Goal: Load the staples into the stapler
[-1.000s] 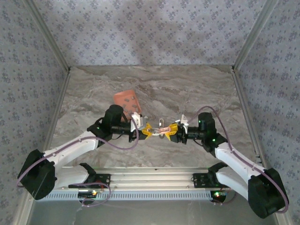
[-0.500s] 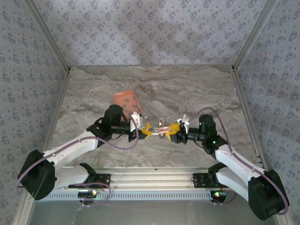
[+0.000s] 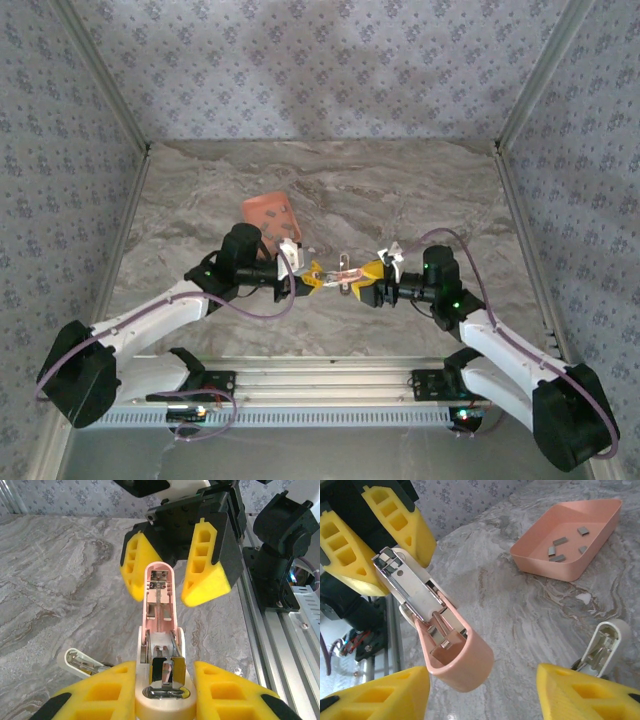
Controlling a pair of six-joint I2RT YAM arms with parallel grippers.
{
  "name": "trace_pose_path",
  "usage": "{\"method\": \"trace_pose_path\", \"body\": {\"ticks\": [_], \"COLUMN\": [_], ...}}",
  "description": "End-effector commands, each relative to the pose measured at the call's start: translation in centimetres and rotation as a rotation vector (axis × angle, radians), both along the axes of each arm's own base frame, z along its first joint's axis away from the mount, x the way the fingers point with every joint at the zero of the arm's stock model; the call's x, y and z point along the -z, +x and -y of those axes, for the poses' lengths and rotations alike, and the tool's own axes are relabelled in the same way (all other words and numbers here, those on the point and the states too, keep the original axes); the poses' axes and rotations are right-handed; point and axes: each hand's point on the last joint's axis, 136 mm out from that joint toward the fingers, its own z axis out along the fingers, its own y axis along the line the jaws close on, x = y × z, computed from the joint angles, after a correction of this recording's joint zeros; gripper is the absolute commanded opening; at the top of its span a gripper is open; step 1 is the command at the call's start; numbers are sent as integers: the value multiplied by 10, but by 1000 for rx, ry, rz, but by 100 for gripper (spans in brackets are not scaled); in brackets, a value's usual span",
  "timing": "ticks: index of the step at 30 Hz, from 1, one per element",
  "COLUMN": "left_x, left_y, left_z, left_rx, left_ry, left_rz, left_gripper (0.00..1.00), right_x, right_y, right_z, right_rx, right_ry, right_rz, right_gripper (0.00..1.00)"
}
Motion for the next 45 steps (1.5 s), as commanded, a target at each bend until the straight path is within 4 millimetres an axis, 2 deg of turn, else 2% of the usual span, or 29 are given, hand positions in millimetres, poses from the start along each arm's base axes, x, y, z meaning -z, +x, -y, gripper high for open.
{"method": "trace_pose_path", "body": {"ticks": [1, 9, 13, 19, 22, 26, 34, 41, 45], "left_x": [-13, -14, -16, -15, -14, -14, -10, -5, -5], "left_y": [1, 0, 1, 3, 4, 6, 11, 14, 14], "left_z": [-1, 0, -2, -3, -3, -4, -9, -12, -14], "left_rx": [3, 10, -3, -14, -21, -36, -79, -110, -118], "left_ry": [-30, -35, -41, -36, -30, -23, -8, 4, 0], "left_rz": [50, 51, 60, 67, 70, 75, 95, 103, 107], "left_gripper": [13, 13, 13, 13, 13, 13, 13, 13, 14], "right_x": [-15, -20, -25, -29, -26, -26, -34, -43, -41], "right_y": [1, 3, 13, 25, 24, 21, 15, 15, 17], "right_z": [-5, -10, -8, -12, -20, -29, -29, -26, -20], "right_rx": [21, 38, 108, 159, 132, 84, 80, 81, 109], "right_ry": [35, 40, 83, 168, 192, 224, 250, 263, 218], "right_rz": [-37, -44, -135, -416, -572, -694, -709, -680, -640], "right_gripper": [63, 72, 75, 59, 54, 46, 42, 25, 17]}}
